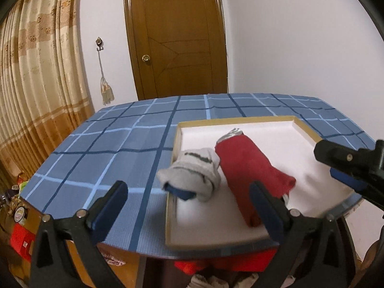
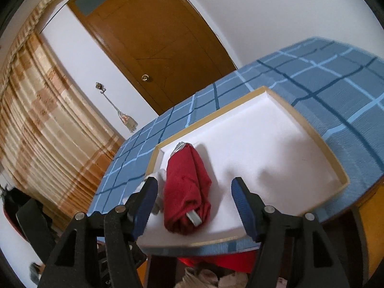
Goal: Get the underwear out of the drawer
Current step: 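Open both grippers to drop the sock and red garment into the tray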
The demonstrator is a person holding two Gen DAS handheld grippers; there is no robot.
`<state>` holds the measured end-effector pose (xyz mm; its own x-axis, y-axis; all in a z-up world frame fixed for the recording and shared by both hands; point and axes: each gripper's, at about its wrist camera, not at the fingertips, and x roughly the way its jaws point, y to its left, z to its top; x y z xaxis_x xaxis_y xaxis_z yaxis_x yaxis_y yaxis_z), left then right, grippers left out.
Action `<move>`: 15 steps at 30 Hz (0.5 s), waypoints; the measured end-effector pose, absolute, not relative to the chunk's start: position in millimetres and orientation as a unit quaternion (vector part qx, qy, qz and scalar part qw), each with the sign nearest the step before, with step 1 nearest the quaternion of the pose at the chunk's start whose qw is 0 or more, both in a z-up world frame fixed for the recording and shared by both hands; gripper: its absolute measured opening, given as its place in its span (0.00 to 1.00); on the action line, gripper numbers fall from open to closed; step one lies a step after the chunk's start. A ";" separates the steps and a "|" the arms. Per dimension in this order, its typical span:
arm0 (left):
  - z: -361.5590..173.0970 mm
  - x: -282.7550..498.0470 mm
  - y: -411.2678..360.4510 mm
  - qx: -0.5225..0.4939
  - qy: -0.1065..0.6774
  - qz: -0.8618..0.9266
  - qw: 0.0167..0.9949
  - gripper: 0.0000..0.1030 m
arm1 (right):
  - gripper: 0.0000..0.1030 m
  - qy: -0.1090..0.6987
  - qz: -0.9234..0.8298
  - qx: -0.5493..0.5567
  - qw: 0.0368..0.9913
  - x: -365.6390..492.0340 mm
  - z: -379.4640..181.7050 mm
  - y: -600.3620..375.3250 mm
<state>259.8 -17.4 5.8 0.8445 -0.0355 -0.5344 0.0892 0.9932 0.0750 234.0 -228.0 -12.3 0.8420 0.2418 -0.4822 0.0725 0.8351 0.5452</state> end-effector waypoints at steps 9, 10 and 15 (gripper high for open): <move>0.8 232.3 -11.7 0.041 0.282 -0.038 0.958 0.99 | 0.65 0.264 0.046 0.246 0.932 197.6 -7.6 -215.3; -0.9 229.7 -11.6 0.040 0.284 -0.038 0.957 0.99 | 0.65 0.262 0.045 0.241 0.933 194.7 -7.7 -214.1; -10.0 213.7 -12.6 0.057 0.285 -0.031 0.956 0.99 | 0.65 0.264 0.051 0.234 0.934 183.6 -15.5 -211.1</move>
<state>213.7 -12.6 -10.0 0.8352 -0.0277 -0.5492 0.0924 0.9916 0.0904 183.6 -211.1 -15.5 0.8550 0.2185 -0.4704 0.0292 0.8852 0.4642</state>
